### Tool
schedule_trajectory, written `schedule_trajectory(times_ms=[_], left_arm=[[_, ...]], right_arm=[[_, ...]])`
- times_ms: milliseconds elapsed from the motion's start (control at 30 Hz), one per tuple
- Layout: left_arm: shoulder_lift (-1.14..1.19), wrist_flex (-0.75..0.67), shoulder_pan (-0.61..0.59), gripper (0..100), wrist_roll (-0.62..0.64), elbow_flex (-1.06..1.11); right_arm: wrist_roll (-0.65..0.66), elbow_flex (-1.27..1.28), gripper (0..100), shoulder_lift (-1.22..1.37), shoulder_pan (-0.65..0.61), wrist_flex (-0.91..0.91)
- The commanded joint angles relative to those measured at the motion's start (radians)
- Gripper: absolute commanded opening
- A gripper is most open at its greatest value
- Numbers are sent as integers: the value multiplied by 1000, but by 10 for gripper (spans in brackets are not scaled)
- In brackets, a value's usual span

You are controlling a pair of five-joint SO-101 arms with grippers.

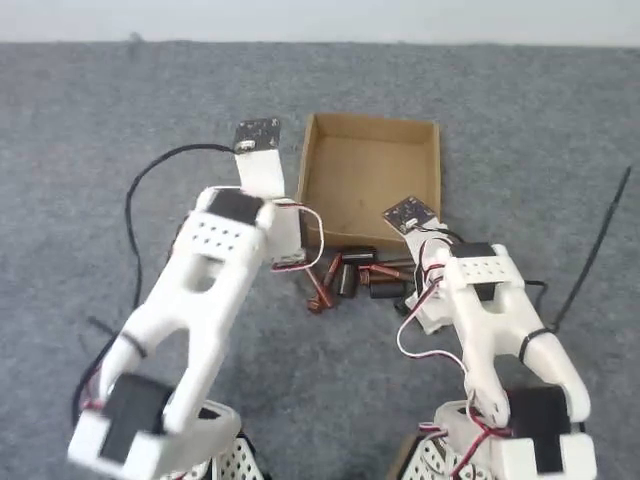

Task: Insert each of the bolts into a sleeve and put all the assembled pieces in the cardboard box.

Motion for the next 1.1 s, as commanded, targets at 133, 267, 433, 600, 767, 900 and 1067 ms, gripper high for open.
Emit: schedule_trajectory(times_ms=[133,267,433,600,767,900,1067], left_arm=[[233,-28,11,134,141,-160],[298,-87,23,136,184,-176],[370,-143,37,137,241,-179],[466,-115,35,137,249,-236],[506,-81,35,134,249,-278],[505,-71,40,107,241,-277],[506,-61,21,58,138,-277]], right_arm=[[-12,-112,7,68,10,27],[-12,-115,7,76,8,27],[-12,-115,7,76,8,27],[-11,-115,7,76,8,28],[-11,-115,7,76,8,28],[-11,-115,7,76,8,28],[-6,-115,7,76,8,38]])
